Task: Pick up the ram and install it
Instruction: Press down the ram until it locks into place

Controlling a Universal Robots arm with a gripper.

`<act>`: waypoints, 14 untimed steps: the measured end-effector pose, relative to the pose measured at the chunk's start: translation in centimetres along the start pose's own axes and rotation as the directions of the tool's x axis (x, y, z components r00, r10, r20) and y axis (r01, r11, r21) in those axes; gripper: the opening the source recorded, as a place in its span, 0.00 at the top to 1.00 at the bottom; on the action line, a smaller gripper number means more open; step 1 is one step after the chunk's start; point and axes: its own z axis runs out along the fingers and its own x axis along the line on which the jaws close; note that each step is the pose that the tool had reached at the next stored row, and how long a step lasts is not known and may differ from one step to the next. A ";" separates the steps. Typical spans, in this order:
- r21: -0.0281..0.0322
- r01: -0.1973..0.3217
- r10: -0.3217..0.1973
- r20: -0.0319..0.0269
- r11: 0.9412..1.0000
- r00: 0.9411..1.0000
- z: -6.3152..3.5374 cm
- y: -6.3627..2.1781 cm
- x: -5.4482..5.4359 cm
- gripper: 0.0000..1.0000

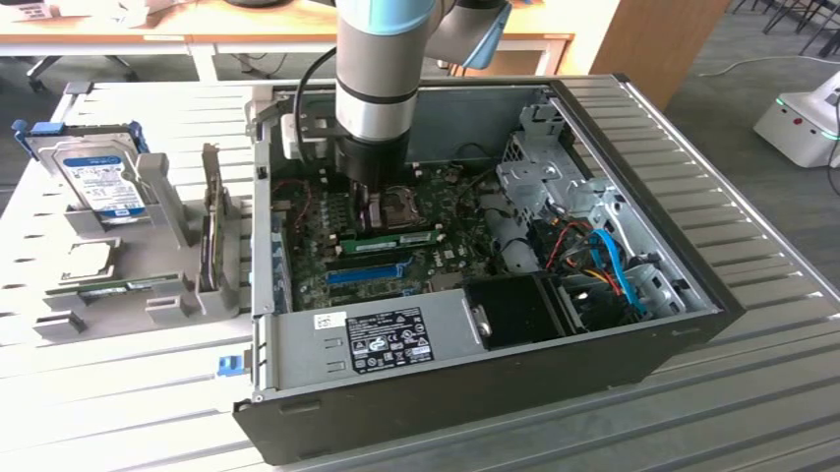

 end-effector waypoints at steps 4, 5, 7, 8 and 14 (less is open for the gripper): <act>0.000 0.000 0.000 0.000 1.000 1.000 0.02 0.00 0.0 0.89; 0.000 0.000 0.000 0.000 1.000 1.000 0.02 0.00 0.0 0.89; 0.000 0.000 0.000 0.001 1.000 1.000 -0.04 -0.01 0.0 0.89; 0.000 0.000 0.000 0.002 1.000 1.000 -0.11 -0.01 0.0 0.89; -0.001 0.000 0.000 0.000 1.000 1.000 -1.25 0.05 0.0 0.89</act>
